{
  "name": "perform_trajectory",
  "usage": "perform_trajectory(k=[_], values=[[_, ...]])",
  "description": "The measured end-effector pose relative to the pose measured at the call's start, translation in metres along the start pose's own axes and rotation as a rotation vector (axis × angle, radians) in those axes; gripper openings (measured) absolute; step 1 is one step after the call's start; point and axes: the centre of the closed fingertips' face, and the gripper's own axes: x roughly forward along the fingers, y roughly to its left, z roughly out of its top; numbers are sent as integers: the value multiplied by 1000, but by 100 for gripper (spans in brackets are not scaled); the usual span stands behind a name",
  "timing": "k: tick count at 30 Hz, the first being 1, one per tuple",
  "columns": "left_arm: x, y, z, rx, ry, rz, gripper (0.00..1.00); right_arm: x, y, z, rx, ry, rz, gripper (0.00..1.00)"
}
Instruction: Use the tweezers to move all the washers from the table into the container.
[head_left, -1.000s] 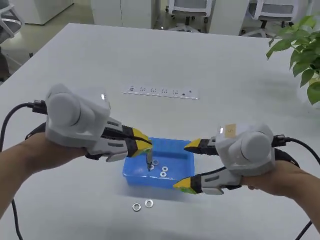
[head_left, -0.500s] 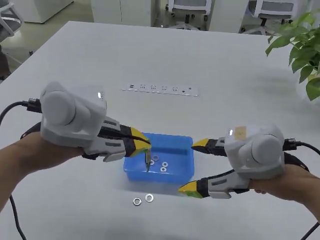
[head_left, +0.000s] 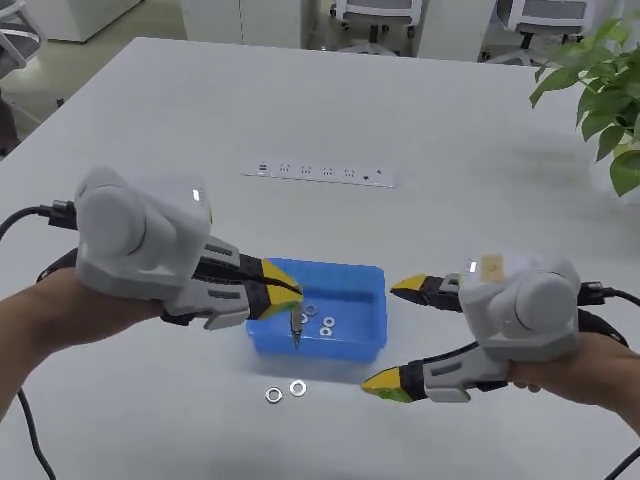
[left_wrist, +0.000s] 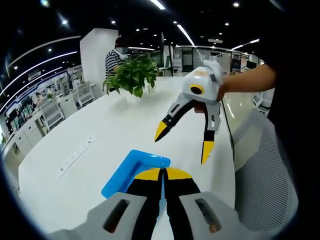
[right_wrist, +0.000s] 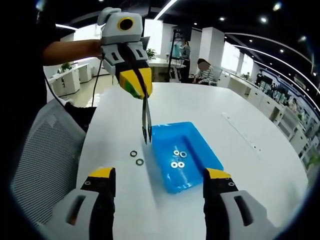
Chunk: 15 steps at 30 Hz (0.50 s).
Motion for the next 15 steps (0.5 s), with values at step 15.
perform_trajectory(k=[15], values=[[9,-13,-13,20,16,-30,5,-2,12,-15,32,4,8,80]])
